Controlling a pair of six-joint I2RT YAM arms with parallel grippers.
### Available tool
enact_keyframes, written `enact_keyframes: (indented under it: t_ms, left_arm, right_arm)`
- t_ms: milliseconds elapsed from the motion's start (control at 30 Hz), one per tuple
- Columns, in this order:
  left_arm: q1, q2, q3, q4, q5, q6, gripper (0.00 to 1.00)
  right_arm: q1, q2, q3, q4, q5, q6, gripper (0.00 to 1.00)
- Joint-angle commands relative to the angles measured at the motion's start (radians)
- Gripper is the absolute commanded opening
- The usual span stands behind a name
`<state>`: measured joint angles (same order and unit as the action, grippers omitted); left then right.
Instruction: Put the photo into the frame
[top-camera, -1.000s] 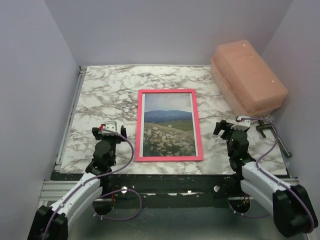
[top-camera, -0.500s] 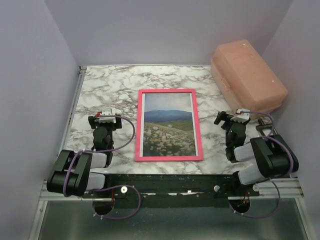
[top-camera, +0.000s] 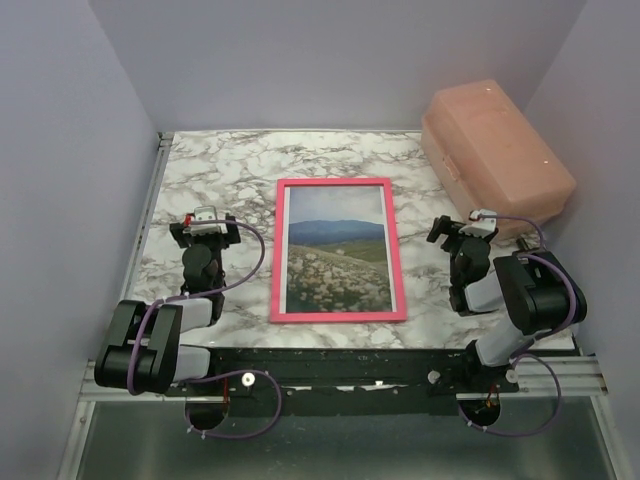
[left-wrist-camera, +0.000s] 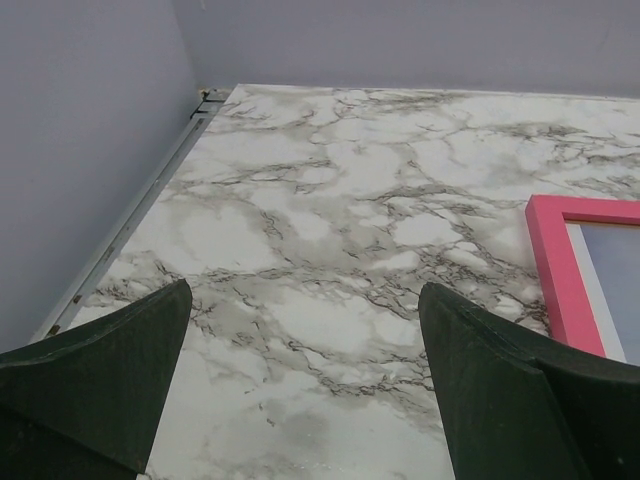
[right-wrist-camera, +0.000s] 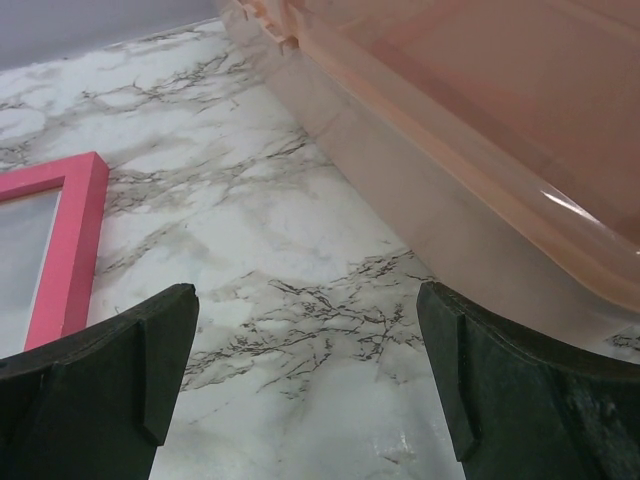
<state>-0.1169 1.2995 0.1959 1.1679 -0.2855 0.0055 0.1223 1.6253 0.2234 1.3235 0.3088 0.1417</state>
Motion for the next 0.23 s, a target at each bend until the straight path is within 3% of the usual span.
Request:
enact_keyframes:
  t_ms: [0,200]
  left_arm:
    - [0.006,-0.008,0.008,0.002,-0.007,-0.021,0.99]
    - [0.006,-0.009,0.010,-0.005,-0.003,-0.021,0.98]
  right_arm:
    - [-0.008,0.004,0.008,0.018,-0.011,-0.017,1.00]
    - [-0.007,0.010,0.005,0.035,-0.013,-0.020,1.00]
